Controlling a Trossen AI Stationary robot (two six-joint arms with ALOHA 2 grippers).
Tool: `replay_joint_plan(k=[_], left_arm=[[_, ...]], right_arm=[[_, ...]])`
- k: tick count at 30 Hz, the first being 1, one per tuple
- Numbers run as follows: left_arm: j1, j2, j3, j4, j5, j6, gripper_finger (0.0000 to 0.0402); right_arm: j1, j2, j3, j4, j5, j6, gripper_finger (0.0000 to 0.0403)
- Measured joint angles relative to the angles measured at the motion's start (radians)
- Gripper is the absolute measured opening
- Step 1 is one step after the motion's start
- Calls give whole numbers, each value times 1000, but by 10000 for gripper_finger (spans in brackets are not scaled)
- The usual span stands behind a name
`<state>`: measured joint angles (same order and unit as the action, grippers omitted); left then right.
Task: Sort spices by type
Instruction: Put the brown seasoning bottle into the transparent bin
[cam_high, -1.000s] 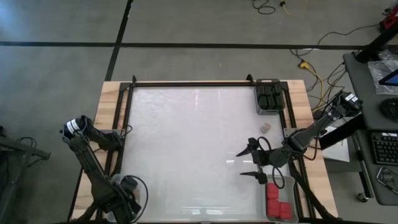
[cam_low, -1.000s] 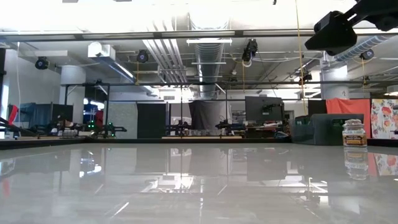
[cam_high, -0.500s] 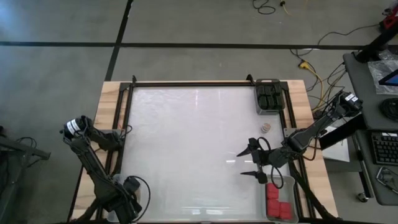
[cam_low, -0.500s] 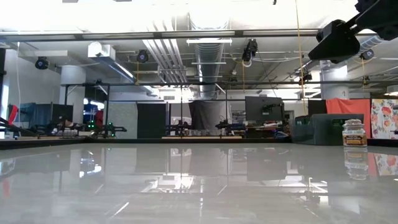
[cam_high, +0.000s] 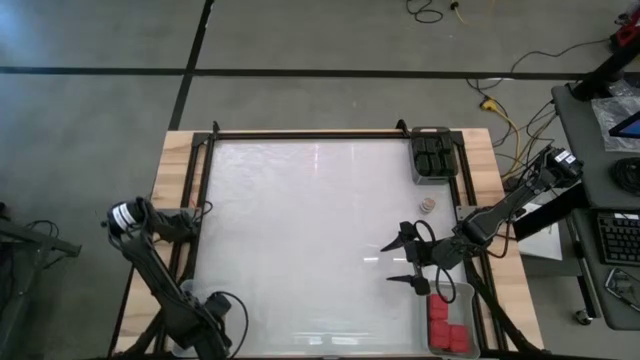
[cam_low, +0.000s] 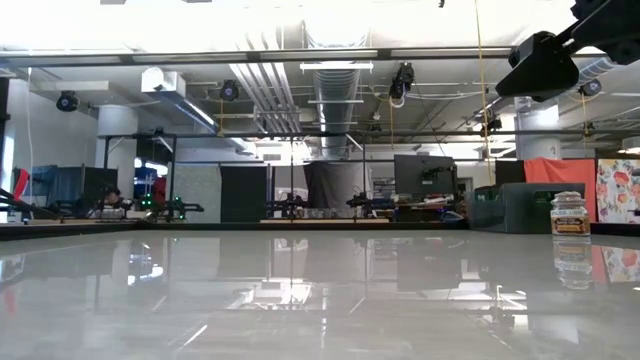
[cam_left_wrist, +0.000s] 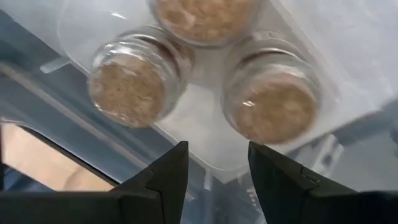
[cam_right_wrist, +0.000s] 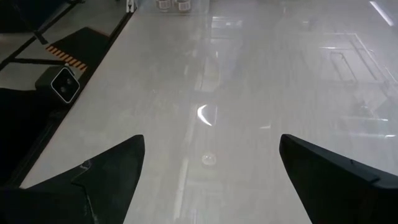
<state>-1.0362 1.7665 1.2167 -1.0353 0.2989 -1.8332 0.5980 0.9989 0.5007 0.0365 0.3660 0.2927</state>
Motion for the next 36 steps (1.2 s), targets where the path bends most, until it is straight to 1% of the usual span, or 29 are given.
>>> replay_joint_plan(k=[10,16,20,23,27,30,32,33,35,36], left_arm=[[4,15,0,-7,-1,41,151],[9,15,0,-8,-60,42,151],[11,13,0,-10,-76,42,151],[11,12,0,-9,-68,45,151],[11,0,21,-24,-11,79,151],[10,-12,71,-93,-1,89,151],[10,-24,116,-148,-37,90,151],[10,-31,143,-185,-76,92,151],[10,-43,203,-266,-187,91,151],[10,-47,238,-308,-264,91,151]], right_arm=[[0,0,0,1,0,-3,365],[0,0,0,0,0,-4,365],[0,0,0,1,0,-4,365],[0,0,0,2,0,-4,365],[0,0,0,5,0,-4,365],[0,0,7,-7,12,-10,365],[0,0,42,-75,68,-15,365],[-1,0,70,-135,101,-9,365],[-3,0,139,-311,164,34,365],[-9,2,176,-414,185,70,365]])
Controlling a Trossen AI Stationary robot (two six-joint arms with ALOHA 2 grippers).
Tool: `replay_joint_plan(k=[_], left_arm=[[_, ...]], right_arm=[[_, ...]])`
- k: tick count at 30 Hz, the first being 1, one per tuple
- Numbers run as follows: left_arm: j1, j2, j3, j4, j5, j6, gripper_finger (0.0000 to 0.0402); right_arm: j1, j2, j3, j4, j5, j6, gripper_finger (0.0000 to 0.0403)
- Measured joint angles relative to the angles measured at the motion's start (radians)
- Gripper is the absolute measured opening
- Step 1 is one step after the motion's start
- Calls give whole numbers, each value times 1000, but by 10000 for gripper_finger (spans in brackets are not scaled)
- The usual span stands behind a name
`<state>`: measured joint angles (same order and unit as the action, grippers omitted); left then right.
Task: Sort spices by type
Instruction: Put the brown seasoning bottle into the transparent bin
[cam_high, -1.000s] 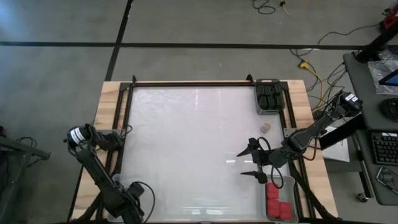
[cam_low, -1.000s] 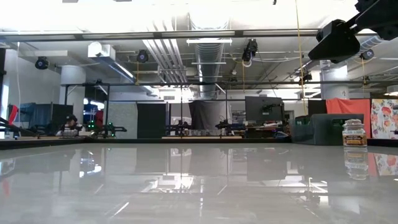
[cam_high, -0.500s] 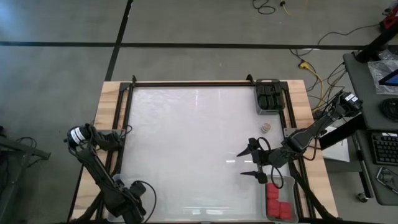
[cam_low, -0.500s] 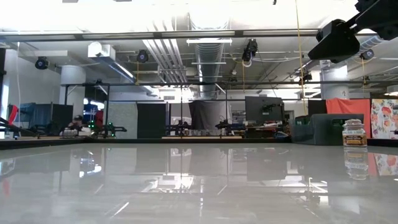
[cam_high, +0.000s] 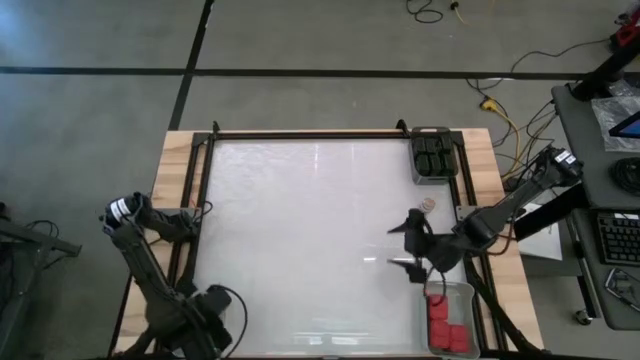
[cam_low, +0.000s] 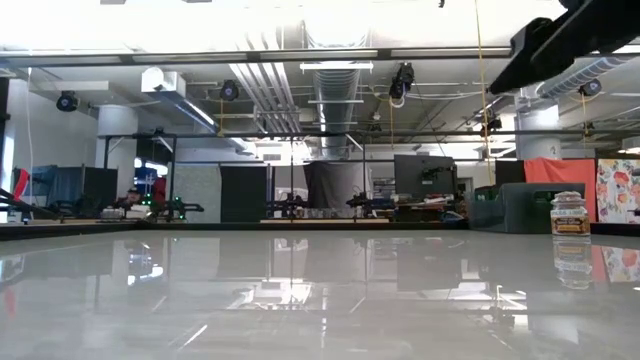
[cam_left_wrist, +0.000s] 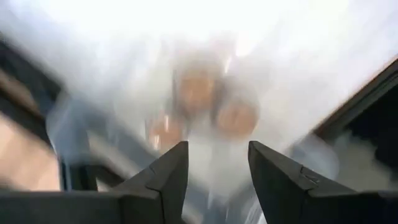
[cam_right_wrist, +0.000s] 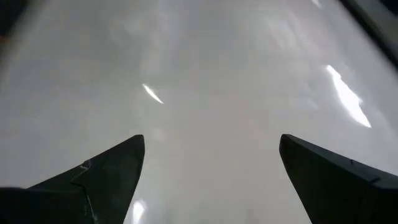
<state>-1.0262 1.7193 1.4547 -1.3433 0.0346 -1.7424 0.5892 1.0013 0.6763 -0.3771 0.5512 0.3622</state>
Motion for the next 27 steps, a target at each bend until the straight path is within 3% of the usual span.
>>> replay_joint_plan(k=[5,10,12,14,17,21,27], left_arm=[[-1,-3,176,-238,-496,17,151],[2,-12,237,-149,-1167,332,151],[8,-10,236,-114,-1376,447,151],[17,-8,223,-86,-1514,541,151],[48,-7,193,-90,-1591,591,151],[120,-7,131,-75,-1590,570,151],[249,-7,5,-8,-1448,551,151]], right_arm=[[-51,31,160,-468,25,205,365],[-131,47,188,-816,-87,372,365],[-174,47,173,-908,-132,430,365],[-220,47,165,-966,-161,445,365],[-295,48,153,-983,-248,342,365],[-409,48,147,-979,-348,161,365],[-594,70,129,-974,-346,10,348]])
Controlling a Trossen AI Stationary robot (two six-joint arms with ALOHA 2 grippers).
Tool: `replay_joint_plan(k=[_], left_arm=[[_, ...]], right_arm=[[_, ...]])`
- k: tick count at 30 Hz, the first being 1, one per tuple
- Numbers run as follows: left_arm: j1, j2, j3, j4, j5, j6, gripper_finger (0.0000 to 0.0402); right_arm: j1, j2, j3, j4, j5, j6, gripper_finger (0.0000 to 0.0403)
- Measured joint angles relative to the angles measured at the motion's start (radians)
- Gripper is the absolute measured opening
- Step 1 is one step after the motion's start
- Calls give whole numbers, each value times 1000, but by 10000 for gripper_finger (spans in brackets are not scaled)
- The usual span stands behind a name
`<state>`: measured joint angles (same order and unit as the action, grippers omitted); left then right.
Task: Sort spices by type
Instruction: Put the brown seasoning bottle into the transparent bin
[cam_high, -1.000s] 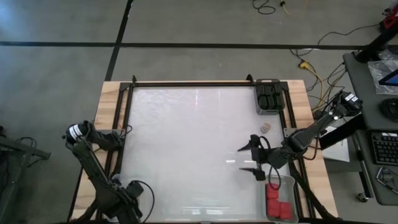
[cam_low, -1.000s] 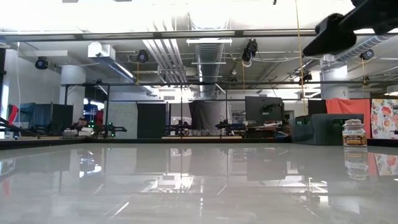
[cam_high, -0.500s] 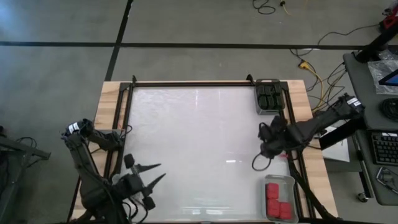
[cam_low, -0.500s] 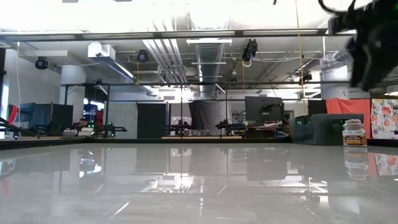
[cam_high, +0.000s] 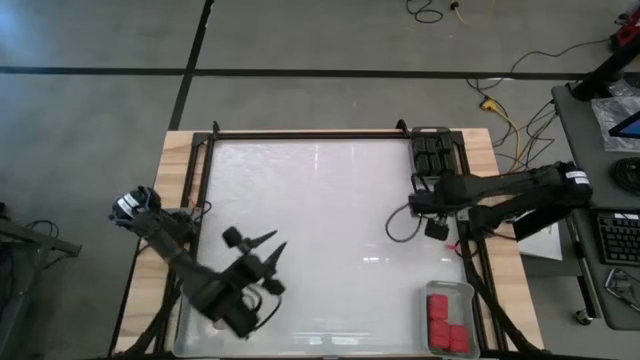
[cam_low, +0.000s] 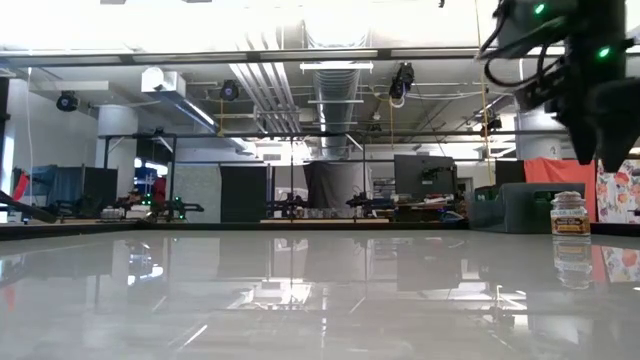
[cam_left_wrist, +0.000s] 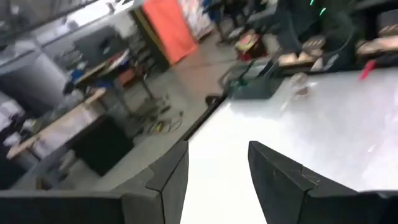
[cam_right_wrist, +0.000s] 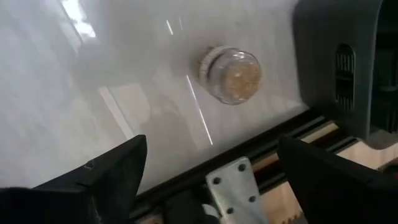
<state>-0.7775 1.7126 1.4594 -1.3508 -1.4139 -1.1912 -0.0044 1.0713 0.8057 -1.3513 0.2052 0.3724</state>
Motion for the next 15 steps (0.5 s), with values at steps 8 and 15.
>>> replay_joint_plan(k=[8,15], left_arm=[[150,1,-158,216,59,52,151],[200,1,-258,315,124,48,151]], right_arm=[[-160,131,-13,3,-21,-131,254],[-207,270,-15,7,-22,-146,168]])
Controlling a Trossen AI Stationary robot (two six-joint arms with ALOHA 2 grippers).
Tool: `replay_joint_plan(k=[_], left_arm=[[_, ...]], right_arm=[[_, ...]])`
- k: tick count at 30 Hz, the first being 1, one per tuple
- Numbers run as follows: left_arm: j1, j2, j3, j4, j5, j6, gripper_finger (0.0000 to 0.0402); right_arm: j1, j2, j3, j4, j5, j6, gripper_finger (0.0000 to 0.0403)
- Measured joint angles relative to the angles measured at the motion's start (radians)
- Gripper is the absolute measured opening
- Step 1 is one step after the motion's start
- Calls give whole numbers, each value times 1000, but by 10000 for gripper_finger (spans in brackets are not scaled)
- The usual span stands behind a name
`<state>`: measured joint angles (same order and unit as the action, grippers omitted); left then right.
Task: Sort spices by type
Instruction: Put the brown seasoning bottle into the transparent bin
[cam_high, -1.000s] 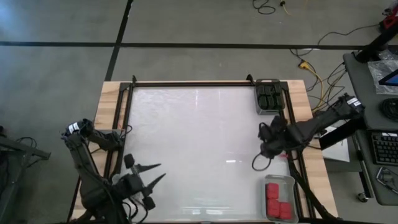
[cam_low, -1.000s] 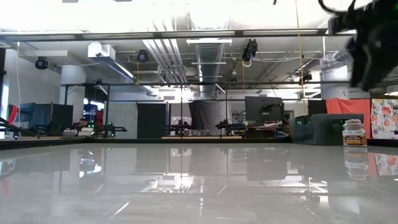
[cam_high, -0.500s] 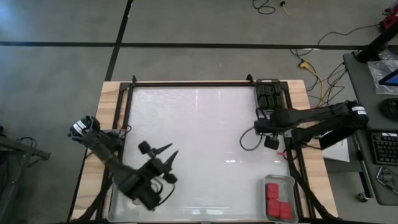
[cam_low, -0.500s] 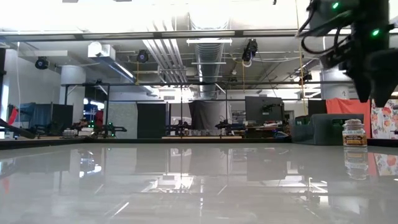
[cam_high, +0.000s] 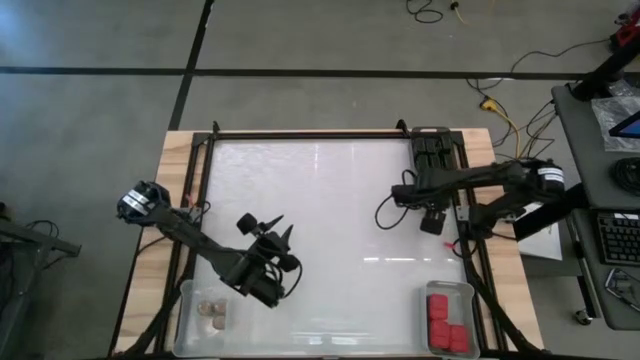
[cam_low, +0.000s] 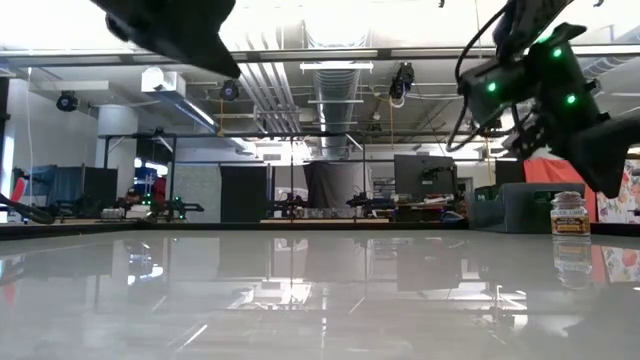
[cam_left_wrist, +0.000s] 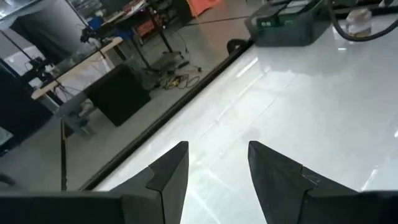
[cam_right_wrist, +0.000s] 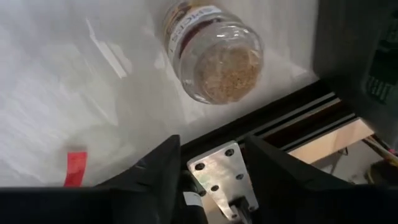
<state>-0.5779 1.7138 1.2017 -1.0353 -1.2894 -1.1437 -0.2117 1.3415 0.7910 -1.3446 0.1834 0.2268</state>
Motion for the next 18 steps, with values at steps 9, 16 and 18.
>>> replay_joint_plan(k=[9,16,18], left_arm=[[-4,0,-33,57,18,-16,151],[-1,0,-21,59,-10,3,151],[5,0,-20,61,-10,3,151]], right_arm=[[2,86,0,78,0,-20,113],[2,96,6,177,0,-73,86],[2,96,7,236,0,-95,81]])
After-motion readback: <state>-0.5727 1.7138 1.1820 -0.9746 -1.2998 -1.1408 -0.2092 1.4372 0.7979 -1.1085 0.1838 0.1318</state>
